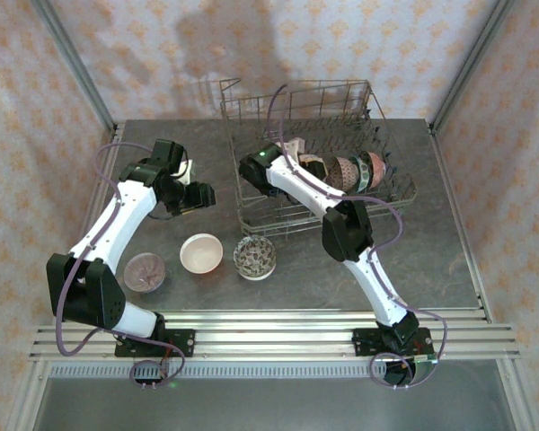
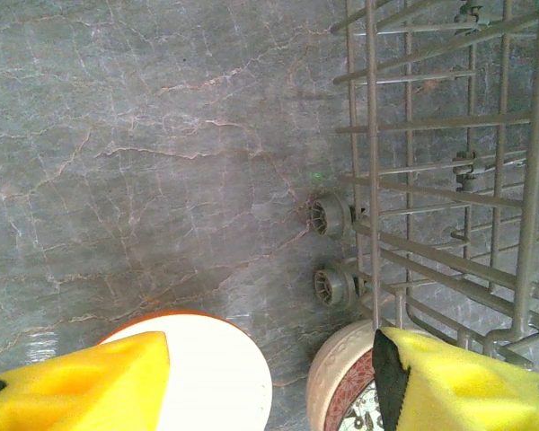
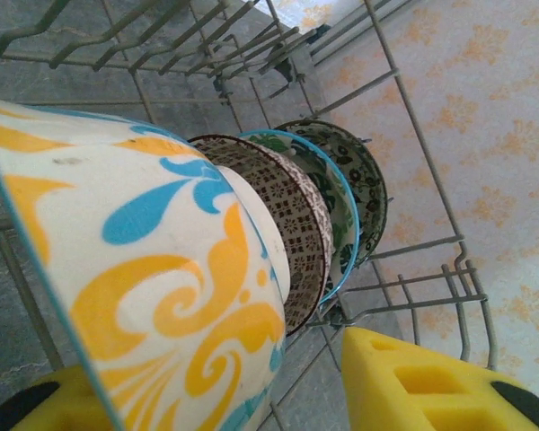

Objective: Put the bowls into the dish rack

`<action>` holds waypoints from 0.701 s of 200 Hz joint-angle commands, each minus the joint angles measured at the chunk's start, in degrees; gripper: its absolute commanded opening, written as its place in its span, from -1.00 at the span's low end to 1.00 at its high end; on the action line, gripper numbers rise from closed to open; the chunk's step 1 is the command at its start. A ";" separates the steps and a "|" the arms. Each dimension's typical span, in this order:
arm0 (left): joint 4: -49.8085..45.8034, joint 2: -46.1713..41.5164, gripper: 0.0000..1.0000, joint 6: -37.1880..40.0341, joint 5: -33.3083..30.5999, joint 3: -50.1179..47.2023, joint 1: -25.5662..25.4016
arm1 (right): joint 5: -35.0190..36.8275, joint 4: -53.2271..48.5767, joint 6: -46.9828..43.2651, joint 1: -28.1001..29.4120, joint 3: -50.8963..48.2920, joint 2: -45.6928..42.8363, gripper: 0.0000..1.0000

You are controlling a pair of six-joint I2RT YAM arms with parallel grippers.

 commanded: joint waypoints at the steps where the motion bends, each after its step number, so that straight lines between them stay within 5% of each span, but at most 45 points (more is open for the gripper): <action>1: 0.50 -1.89 0.24 -0.39 -1.21 -1.05 0.39 | -0.41 -7.62 -0.06 2.17 1.64 1.06 -0.01; 51: 0.78 -2.27 0.24 -0.57 -1.11 -1.93 0.45 | -3.39 -3.38 -3.21 1.23 1.40 0.66 0.10; 140: -0.34 -3.76 0.27 -0.85 -3.08 -2.31 2.02 | -10.21 4.48 -11.47 -0.36 -2.05 -8.98 0.67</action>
